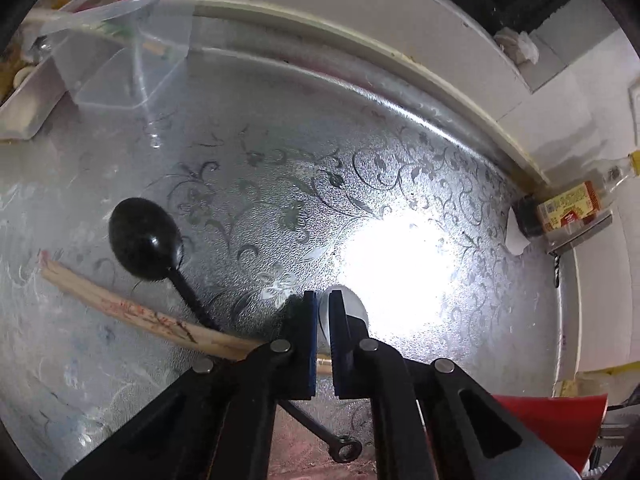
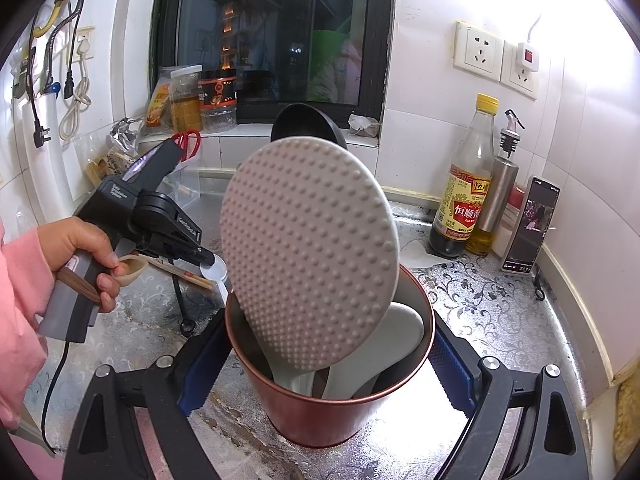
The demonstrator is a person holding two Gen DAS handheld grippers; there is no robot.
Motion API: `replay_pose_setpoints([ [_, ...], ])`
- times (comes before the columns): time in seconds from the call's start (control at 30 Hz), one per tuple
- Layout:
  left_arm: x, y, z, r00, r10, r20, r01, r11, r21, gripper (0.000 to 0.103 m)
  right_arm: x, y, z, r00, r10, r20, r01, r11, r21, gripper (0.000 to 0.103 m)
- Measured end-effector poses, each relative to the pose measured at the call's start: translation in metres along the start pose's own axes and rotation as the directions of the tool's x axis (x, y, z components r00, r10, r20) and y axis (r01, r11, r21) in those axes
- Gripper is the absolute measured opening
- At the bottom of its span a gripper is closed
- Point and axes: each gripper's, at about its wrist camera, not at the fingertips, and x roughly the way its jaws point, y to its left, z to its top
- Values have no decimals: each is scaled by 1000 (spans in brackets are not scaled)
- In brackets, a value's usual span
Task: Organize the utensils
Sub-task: 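Lower the left tool onto the white scoop and close it, then lift the white scoop and carry it over the red container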
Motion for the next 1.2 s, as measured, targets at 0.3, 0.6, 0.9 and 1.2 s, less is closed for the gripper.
replay_pose_setpoints([
  [0.3, -21, 6, -2, 998, -18, 59, 18, 1000, -3, 5, -1, 0, 0, 1000, 4, -3, -4, 1000, 0, 94],
  [0.6, -2, -14, 2, 997, 74, -31, -73, 997, 36, 35, -2, 0, -2, 1000, 6, -3, -6, 1000, -3, 94],
  [0.9, 20, -54, 0, 972, 226, -65, -210, 959, 188, 48, -2, -1, -1, 1000, 8, -3, -8, 1000, -3, 94],
  [1.2, 29, -78, -10, 953, 304, -18, -287, 917, 278, 36, -3, -1, 0, 1000, 11, -6, -11, 1000, -5, 94],
])
